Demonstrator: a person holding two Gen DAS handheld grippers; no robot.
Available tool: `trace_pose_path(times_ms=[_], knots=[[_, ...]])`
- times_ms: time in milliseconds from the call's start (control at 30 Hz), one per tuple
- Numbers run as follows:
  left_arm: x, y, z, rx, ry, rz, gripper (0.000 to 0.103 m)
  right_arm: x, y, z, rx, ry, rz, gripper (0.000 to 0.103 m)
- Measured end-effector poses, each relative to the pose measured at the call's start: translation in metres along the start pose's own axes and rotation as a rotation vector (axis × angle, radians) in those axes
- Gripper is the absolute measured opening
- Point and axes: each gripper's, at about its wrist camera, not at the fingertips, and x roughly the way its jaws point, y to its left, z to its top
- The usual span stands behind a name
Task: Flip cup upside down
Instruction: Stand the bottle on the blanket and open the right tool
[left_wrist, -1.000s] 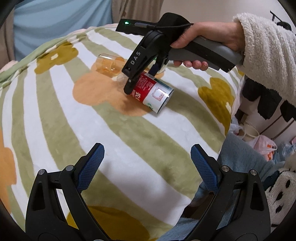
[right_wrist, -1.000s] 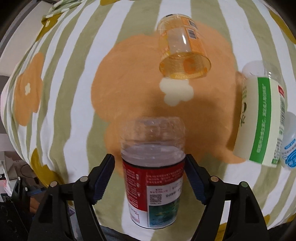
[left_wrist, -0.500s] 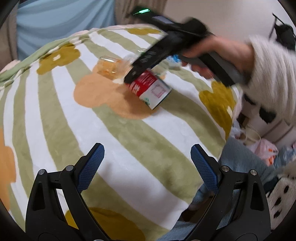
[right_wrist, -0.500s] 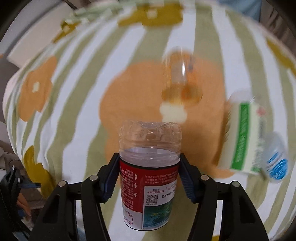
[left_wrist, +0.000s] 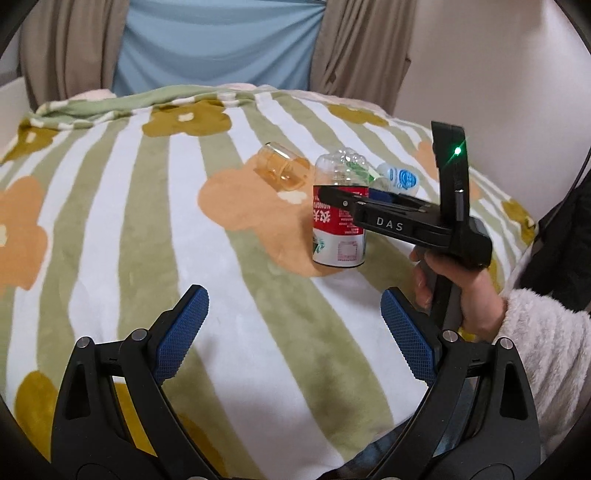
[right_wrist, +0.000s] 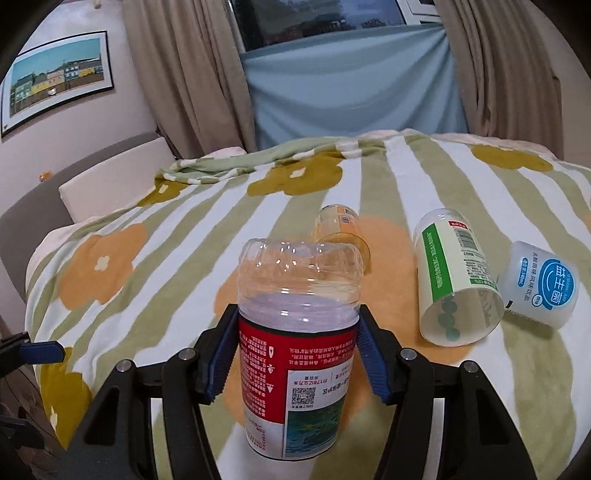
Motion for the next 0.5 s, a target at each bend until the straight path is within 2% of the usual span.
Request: trace_pose_path(times_ms=[333, 500], knots=[[0.002, -0.006, -0.001, -0.061, -0.021, 0.089, 0.094, -0.023, 0.030, -0.022, -0.181, -0.001, -0.021, 0.057], [0.001, -0.003, -0.002, -0.077, -0.019, 0.116, 0.094, -0.023, 0.029, -0.025, -0.172, -0.017, -0.020, 0.057]])
